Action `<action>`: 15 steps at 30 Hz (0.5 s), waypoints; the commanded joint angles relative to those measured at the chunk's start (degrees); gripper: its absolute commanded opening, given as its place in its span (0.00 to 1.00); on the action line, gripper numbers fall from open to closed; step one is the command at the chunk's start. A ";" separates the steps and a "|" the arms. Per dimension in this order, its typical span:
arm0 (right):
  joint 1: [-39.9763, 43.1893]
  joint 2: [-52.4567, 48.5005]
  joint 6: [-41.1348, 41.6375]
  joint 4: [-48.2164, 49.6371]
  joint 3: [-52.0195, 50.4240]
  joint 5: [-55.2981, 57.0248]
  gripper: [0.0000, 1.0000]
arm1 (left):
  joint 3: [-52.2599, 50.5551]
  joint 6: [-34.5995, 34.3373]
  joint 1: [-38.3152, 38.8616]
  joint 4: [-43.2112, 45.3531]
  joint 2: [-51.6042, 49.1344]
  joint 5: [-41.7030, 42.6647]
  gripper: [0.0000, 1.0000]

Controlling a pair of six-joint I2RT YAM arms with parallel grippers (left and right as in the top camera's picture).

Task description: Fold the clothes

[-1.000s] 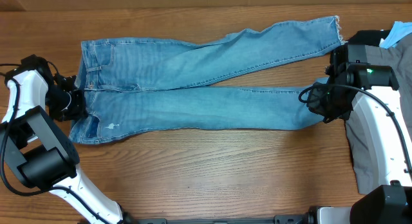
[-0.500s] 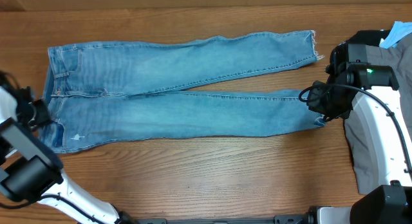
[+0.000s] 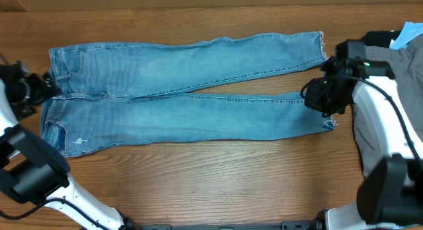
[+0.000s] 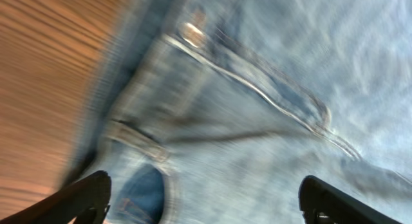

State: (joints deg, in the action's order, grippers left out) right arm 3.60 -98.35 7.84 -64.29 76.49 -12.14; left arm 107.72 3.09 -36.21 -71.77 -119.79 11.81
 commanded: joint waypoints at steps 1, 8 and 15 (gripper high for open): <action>-0.11 -5.73 -1.95 0.66 0.37 -2.08 0.04 | -7.04 -0.92 3.45 0.46 0.96 1.55 0.82; -0.11 -11.26 -1.90 2.62 0.37 2.16 0.04 | -21.00 -0.96 4.90 11.02 0.96 1.07 0.60; -0.09 -13.22 -1.92 12.72 -4.57 7.21 0.04 | -25.07 -0.98 4.74 15.63 0.96 1.11 0.67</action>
State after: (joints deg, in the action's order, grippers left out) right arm 3.62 -111.07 6.17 -55.42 75.37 -7.55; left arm 84.25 2.37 -31.16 -56.62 -119.59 12.71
